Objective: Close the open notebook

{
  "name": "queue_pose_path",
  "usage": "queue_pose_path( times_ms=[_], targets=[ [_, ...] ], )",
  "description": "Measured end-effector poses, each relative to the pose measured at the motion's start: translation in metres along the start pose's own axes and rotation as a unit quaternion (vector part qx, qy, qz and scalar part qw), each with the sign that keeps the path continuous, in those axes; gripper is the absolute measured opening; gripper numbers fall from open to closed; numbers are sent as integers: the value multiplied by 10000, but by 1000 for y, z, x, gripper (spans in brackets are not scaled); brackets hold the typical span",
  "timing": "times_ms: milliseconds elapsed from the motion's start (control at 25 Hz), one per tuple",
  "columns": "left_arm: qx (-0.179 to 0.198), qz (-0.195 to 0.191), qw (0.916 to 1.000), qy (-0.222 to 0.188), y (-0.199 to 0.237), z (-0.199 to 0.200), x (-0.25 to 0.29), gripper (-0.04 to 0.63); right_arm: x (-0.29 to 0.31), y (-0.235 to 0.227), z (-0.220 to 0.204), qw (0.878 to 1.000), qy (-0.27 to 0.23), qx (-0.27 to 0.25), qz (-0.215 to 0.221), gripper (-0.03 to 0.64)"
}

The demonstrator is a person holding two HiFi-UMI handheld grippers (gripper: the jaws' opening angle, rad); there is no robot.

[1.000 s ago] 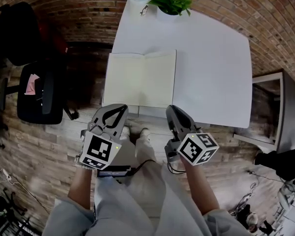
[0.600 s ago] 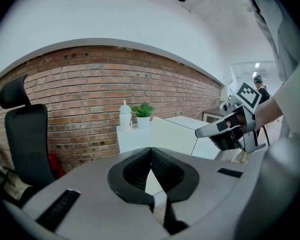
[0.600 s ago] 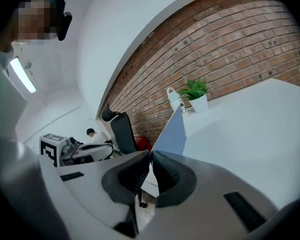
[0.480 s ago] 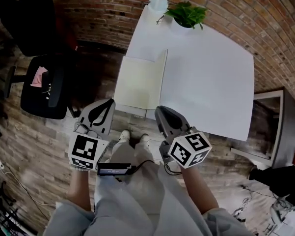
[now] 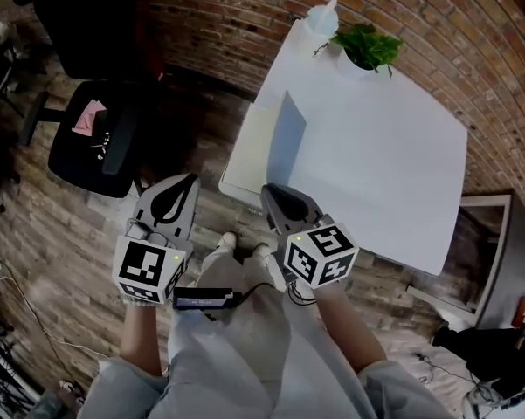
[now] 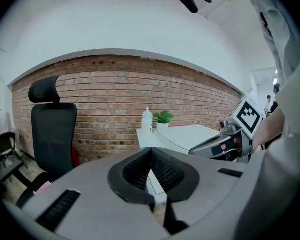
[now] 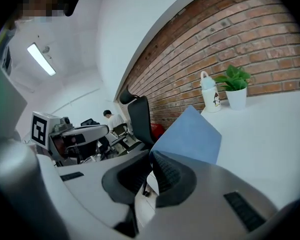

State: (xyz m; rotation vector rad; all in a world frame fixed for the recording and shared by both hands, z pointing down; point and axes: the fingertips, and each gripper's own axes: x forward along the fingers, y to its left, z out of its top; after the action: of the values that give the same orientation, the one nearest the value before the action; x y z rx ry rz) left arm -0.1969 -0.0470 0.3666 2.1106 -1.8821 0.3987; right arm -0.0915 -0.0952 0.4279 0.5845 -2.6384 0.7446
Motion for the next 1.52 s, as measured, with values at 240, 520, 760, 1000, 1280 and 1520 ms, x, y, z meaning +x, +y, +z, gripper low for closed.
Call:
queue_pose_path(
  times_ms=[240,520,760,1000,1280,1520],
  targets=[
    [-39,257,9995,-160,15,-1,-12,18,34,8,-12,9988,375,-303,102,54],
    [-120,498,9986,-149,34,-8,-24,18,70,12,-33,9943,833,-658,81,54],
    [-231,705,9972,-100,46,-11,-34,18,95,12,-55,9882,1271,-857,57,54],
    [-315,737,9967,-151,52,-13,-34,18,114,5,-74,9797,1695,-1073,-45,54],
    [-351,926,9949,-185,59,-14,-38,18,120,6,-79,9753,1892,-1131,-117,55],
    [-249,877,9957,-173,53,-8,-38,18,119,10,-80,9827,1784,-484,135,55]
  ],
)
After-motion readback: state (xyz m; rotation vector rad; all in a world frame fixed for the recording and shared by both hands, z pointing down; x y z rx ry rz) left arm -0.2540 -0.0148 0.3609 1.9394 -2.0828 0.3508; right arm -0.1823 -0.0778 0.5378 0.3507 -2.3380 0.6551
